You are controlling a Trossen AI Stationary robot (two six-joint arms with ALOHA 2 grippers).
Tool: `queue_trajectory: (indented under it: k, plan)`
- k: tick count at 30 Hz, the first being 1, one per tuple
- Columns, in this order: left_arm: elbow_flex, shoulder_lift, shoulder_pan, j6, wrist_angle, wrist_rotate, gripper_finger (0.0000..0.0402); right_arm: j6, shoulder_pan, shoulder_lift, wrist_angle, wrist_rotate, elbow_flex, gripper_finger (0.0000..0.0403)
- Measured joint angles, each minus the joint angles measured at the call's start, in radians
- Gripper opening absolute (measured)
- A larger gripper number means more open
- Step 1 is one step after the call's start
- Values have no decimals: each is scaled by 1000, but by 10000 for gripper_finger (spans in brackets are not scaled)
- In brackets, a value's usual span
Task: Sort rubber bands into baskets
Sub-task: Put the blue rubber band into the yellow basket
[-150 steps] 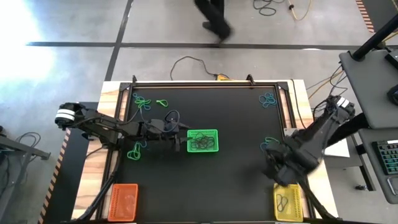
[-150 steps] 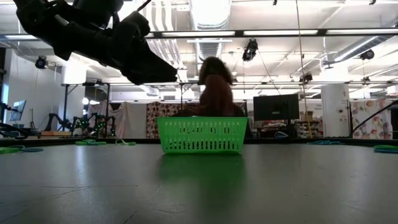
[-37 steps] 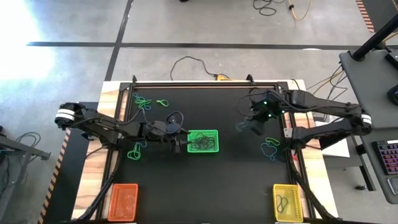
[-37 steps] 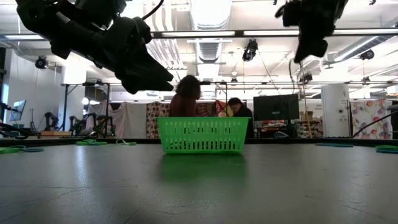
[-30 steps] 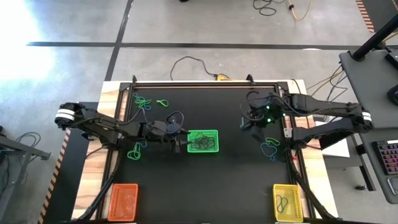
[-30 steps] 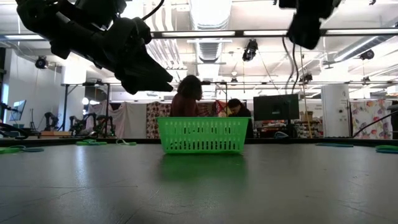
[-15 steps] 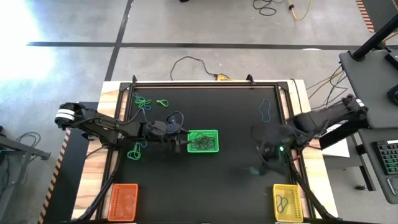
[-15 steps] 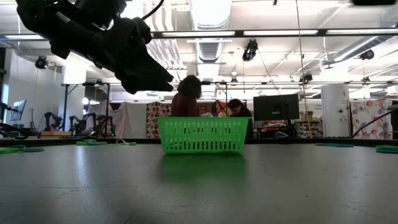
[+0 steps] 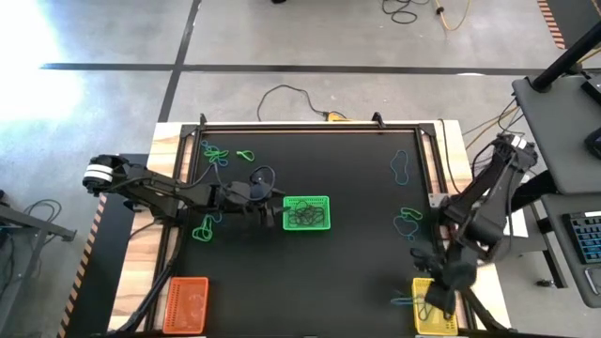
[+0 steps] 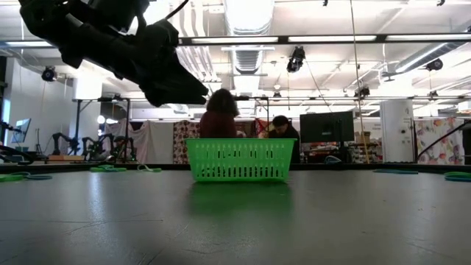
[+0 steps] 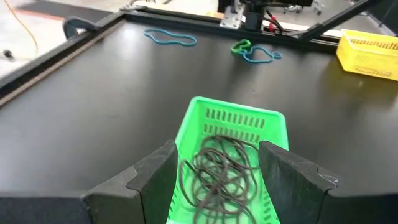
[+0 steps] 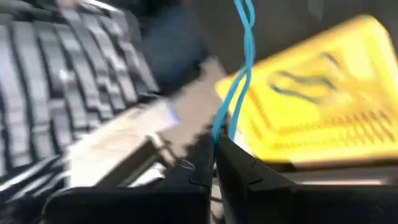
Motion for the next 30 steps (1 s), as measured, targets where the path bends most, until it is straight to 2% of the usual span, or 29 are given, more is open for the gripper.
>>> queue_trajectory:
  k: [4, 8, 13, 15, 17, 22, 30]
  plan:
    - [0, 0, 0, 45, 41, -25, 209, 74, 84, 35, -43, -3, -1, 9]
    - [0, 0, 0, 66, 70, -25, 209, 82, 97, 75, -45, 2, -1, 9]
    - [3, 0, 0, 66, 79, -25, 209, 134, 122, 96, -175, -192, 0, 9]
    - [9, 0, 0, 66, 78, -25, 209, 165, 140, 83, -219, -204, 3, 9]
    - [17, 0, 0, 66, 77, -25, 209, 185, 150, 66, -232, -167, 3, 9]
    - [33, 0, 0, 66, 75, -25, 209, 125, 153, 57, -170, 53, 3, 9]
    - [35, 0, 0, 66, 74, -25, 209, 83, 152, 149, -104, 66, 1, 9]
